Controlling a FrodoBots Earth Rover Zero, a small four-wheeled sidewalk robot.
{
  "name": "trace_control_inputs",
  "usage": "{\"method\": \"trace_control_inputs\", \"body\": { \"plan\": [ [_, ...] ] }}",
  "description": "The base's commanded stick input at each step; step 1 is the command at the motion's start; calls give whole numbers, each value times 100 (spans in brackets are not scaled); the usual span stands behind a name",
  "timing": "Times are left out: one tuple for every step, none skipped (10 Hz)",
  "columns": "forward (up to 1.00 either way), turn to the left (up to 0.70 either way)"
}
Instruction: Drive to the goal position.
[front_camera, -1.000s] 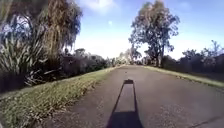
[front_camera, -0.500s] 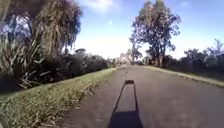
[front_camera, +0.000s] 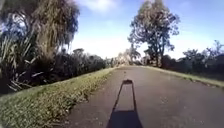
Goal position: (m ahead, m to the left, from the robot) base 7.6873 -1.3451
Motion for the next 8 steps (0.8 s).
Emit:
{"method": "trace_control_inputs", "body": {
  "plan": [
    [70, 0],
    [70, 0],
    [70, 0],
    [70, 0],
    [70, 0],
    [70, 0],
    [70, 0],
    [70, 0]
  ]
}}
